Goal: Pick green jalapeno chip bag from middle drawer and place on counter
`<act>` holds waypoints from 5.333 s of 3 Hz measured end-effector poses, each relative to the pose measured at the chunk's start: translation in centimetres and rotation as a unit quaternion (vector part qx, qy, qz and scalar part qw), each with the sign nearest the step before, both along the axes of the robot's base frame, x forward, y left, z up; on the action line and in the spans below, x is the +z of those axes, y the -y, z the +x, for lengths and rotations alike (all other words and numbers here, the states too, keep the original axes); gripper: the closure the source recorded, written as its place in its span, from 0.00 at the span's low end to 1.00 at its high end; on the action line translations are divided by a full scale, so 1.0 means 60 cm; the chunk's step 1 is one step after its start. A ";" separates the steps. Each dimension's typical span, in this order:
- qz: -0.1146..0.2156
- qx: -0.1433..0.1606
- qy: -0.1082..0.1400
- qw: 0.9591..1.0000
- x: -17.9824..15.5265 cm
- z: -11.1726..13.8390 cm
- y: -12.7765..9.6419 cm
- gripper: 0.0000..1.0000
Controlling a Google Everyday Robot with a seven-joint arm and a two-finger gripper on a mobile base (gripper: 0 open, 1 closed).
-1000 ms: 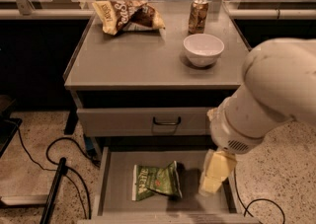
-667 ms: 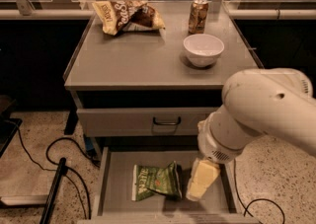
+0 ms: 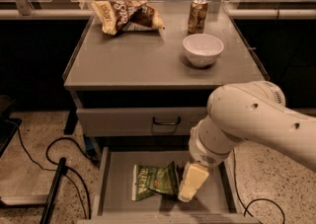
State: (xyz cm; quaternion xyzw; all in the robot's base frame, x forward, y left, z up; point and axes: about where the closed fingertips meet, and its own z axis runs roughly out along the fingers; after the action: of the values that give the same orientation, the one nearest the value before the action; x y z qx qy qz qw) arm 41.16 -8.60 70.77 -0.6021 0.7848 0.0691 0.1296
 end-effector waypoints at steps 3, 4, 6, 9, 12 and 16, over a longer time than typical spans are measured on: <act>0.008 -0.005 -0.015 1.000 -0.130 0.022 -0.050 0.00; 0.018 -0.008 -0.015 1.000 -0.143 0.023 -0.055 0.00; 0.097 -0.012 -0.021 0.995 -0.262 0.063 -0.092 0.00; 0.139 -0.001 -0.030 0.990 -0.330 0.081 -0.118 0.00; 0.178 0.002 -0.020 0.984 -0.466 0.124 -0.147 0.00; 0.144 0.041 -0.018 0.989 -0.578 0.159 -0.169 0.00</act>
Offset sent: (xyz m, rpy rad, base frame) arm 0.0145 0.0387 -0.0947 0.0170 0.0235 0.0041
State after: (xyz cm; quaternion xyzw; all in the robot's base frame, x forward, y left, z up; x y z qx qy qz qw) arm 50.70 1.53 36.07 -0.6073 0.7435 0.1977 0.1981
